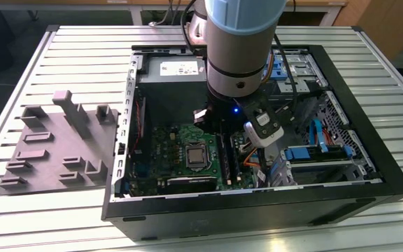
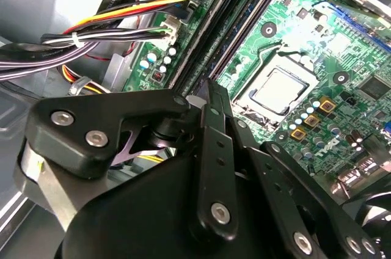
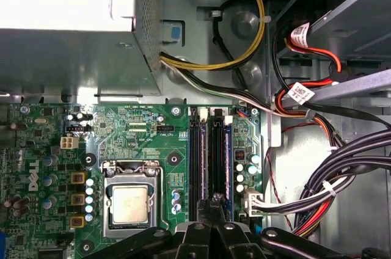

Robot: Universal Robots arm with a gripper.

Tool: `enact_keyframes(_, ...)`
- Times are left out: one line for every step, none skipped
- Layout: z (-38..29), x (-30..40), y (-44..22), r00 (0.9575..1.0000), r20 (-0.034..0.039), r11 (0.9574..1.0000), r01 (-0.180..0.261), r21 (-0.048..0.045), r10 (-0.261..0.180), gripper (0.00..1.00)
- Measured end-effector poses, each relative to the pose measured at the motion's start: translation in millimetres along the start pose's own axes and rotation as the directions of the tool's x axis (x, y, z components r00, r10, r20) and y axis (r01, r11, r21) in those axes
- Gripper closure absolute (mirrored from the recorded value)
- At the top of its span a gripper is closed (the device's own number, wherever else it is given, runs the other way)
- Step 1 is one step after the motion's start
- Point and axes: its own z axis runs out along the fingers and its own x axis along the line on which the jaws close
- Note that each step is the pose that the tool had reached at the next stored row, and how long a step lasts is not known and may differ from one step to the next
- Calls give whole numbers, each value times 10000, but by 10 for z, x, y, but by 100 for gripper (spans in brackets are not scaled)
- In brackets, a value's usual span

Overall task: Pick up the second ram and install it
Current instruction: 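Insert the second ram into the second slot, then press down the second ram until it locks into place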

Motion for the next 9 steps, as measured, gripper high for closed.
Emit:
enact_keyframes(0,0,0,10000,0,10000,0,0,0,89)
enact_keyframes(0,0,0,10000,0,10000,0,2,0,89)
enact_keyframes(0,0,0,10000,0,10000,1,2,-1,89)
enact_keyframes(0,0,0,10000,0,10000,1,4,-1,89)
enact_keyframes(0,0,0,10000,0,10000,1,17,-1,89)
enact_keyframes(0,0,0,10000,0,10000,2,30,-2,89)
enact_keyframes(0,0,0,10000,0,10000,2,31,-2,89)
enact_keyframes(0,0,0,10000,0,10000,2,30,-2,89)
enact_keyframes(1,0,0,10000,1,10000,2,29,-2,89)
